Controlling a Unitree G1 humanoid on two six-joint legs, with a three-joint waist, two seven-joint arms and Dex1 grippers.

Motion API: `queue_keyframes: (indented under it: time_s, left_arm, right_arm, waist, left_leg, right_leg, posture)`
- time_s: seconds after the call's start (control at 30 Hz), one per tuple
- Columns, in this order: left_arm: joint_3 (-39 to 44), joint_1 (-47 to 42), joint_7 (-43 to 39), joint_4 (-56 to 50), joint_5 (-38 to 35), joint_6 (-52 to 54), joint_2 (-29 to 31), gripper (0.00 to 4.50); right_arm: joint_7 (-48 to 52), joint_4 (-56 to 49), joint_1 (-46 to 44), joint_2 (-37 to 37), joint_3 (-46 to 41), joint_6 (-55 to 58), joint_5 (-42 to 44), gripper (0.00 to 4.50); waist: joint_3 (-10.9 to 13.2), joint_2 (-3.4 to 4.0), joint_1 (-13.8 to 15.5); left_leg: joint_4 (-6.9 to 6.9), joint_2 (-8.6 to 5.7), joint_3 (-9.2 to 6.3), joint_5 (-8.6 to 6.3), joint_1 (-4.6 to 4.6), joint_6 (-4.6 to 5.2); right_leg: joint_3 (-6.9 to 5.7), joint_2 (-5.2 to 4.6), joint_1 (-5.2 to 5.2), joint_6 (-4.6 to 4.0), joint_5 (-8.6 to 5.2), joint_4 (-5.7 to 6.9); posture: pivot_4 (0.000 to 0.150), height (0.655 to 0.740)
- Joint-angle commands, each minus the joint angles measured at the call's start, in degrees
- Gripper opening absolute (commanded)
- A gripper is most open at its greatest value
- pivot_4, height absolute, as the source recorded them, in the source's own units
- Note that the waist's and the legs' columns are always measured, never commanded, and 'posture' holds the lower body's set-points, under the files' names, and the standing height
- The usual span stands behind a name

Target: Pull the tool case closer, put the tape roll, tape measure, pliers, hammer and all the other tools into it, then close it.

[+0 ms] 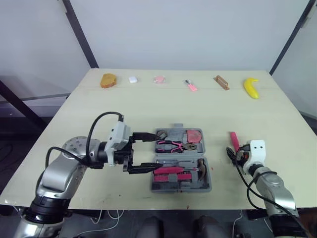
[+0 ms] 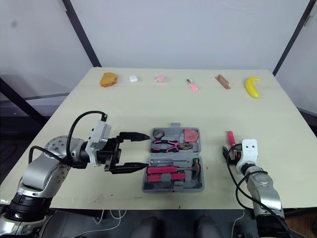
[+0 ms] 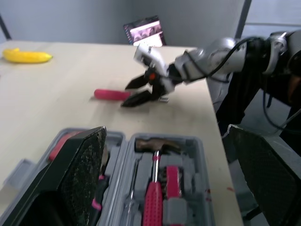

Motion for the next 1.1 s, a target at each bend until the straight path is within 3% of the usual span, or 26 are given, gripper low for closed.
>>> queue_keyframes:
  time_s: [0.03, 0.1, 0.2, 0.23, 0.27, 0.57, 0.8, 0.93, 1.1]
  left_arm:
    - [0.96, -0.66, -0.1, -1.68, -1.15, 0.07, 0.69, 4.5]
    - [1.02, -0.85, -0.11, -1.39, -1.1, -0.09, 0.61, 4.5]
    - [1.24, -1.01, 0.15, -0.43, -0.7, -0.91, 0.1, 4.5]
    - [1.19, -0.9, 0.17, -0.05, -0.12, -1.5, 0.1, 4.5]
    - [1.1, -0.67, 0.36, 0.43, 0.84, -2.46, 0.05, 4.5]
    - [2.66, 1.98, 0.23, 2.35, 1.96, -6.51, -0.03, 4.5]
    - [5.12, 4.47, -2.57, 5.49, 2.26, -9.31, 1.66, 4.5]
    - [6.45, 7.22, -9.08, 8.5, 2.84, -13.51, 5.21, 4.5]
    - [7.08, 8.84, -13.64, 9.76, 2.27, -16.37, 7.42, 4.5]
  right_arm:
    - [-0.43, -0.57, -0.03, -0.18, -0.37, -0.18, -0.35, 3.07]
    - [-0.21, -0.29, 0.23, -0.25, 0.06, -1.18, -0.92, 2.48]
    - [0.23, 0.76, 0.04, -0.35, 0.5, -3.18, -1.83, 1.2]
    - [0.47, 0.95, 0.01, -0.67, 0.72, -3.74, -2.28, 0.55]
    - [1.09, 1.11, 0.01, -1.13, 0.95, -4.39, -2.57, 0.35]
    - [10.64, -3.31, 2.69, -7.61, 3.47, -8.81, -3.34, 0.35]
    - [27.25, -15.56, 4.14, -15.71, 8.35, -2.74, 3.67, 0.35]
    - [40.25, -27.02, 1.76, -24.67, 16.22, 5.27, 7.56, 0.35]
    - [43.92, -32.21, -3.55, -28.01, 23.4, 11.24, 7.27, 0.35]
  waist:
    - [0.0, 0.0, -0.04]
    - [0.0, 0.0, -0.13]
    - [0.0, 0.0, -0.17]
    - [0.0, 0.0, -0.17]
    - [0.0, -0.01, -0.17]
    - [0.04, 0.04, -0.13]
    - [0.1, 0.04, -0.24]
    - [0.2, 0.05, -0.24]
    - [0.27, -0.08, 0.34]
  left_leg:
    - [0.0, 0.0, -0.01, 0.0, 0.0, 0.0]
    - [0.0, 0.01, -0.01, 0.0, 0.0, 0.0]
    - [0.0, 0.02, 0.0, 0.0, 0.01, 0.0]
    - [0.0, 0.02, 0.0, 0.0, 0.01, 0.0]
    - [0.0, 0.02, 0.0, 0.0, 0.01, 0.0]
    - [0.0, 0.02, 0.02, 0.0, -0.01, 0.0]
    - [-0.02, 0.05, 0.01, 0.0, 0.01, 0.0]
    - [-0.02, 0.08, -0.01, 0.0, -0.03, 0.01]
    - [0.07, 0.09, -0.12, 0.0, -0.43, 0.01]
  right_leg:
    - [0.0, 0.01, 0.0, 0.0, 0.0, 0.0]
    - [0.0, 0.03, 0.0, 0.0, 0.0, 0.0]
    - [0.01, 0.05, 0.0, 0.0, 0.0, 0.0]
    - [0.02, 0.05, 0.0, 0.0, 0.0, 0.0]
    - [0.02, 0.05, 0.0, 0.0, 0.0, -0.01]
    - [0.04, 0.04, -0.01, 0.0, 0.0, -0.04]
    - [0.04, 0.08, -0.02, 0.0, 0.0, -0.04]
    - [0.01, 0.09, -0.05, -0.01, -0.01, -0.06]
    - [-0.16, 0.07, -0.34, -0.01, 0.0, -0.06]
  posture:
    - [0.15, 0.74]
    - [0.15, 0.74]
    - [0.15, 0.74]
    - [0.15, 0.74]
    - [0.15, 0.74]
    - [0.15, 0.74]
    - [0.15, 0.74]
    - [0.15, 0.74]
    - [0.15, 0.74]
